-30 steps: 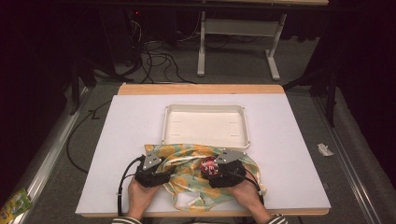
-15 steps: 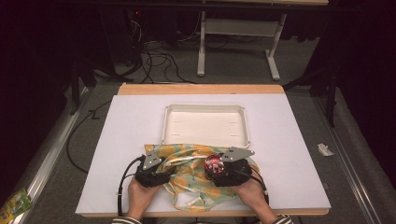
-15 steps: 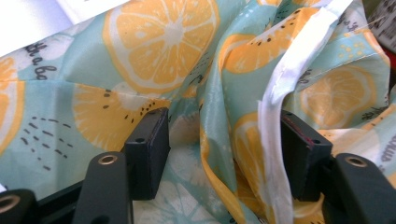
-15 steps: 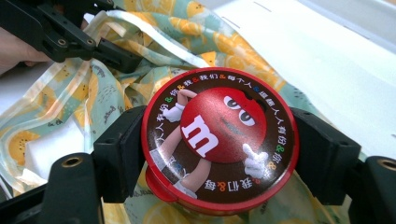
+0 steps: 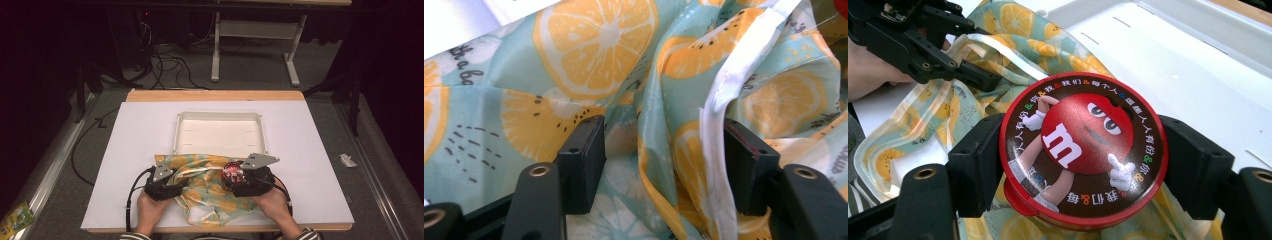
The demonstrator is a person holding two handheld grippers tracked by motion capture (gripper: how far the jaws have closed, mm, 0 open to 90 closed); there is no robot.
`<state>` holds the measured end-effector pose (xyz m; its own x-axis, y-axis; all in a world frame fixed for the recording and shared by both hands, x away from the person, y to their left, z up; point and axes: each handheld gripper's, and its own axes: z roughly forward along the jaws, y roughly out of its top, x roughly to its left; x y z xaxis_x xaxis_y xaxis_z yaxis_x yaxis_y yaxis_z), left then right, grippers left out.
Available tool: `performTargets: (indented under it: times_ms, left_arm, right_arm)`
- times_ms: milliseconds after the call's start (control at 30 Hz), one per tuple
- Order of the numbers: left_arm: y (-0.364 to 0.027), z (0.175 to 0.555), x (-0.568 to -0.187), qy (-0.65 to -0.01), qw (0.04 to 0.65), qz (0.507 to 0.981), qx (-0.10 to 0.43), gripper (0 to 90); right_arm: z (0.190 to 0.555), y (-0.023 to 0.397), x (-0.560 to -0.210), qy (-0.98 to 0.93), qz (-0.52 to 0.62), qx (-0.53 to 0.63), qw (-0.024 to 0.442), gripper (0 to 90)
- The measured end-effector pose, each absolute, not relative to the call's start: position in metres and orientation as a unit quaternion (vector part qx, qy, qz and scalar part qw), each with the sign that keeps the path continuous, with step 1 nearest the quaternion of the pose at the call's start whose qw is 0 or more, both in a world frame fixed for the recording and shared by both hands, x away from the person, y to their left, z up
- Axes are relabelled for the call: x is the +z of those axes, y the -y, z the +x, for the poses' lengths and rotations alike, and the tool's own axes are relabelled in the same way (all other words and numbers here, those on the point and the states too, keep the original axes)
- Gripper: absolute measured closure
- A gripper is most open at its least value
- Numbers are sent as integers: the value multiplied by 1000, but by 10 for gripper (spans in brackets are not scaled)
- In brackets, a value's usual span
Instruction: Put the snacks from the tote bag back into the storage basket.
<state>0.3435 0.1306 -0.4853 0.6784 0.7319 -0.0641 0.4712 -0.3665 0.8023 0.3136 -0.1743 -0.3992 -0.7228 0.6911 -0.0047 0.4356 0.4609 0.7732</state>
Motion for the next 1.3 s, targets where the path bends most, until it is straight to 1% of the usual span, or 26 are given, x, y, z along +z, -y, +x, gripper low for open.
performTargets:
  times_ms: [467,900,1300]
  left_arm:
    - [-131,344,-485,-368,424,814,152,407]
    - [-131,344,-485,-368,425,813,151,407]
    - [-132,344,-485,-368,425,813,149,406]
  right_arm:
    - [317,179,-383,-837,340,400,156,261]
    - [322,187,-365,-833,342,403,164,262]
    - [338,193,-348,-827,348,407,170,262]
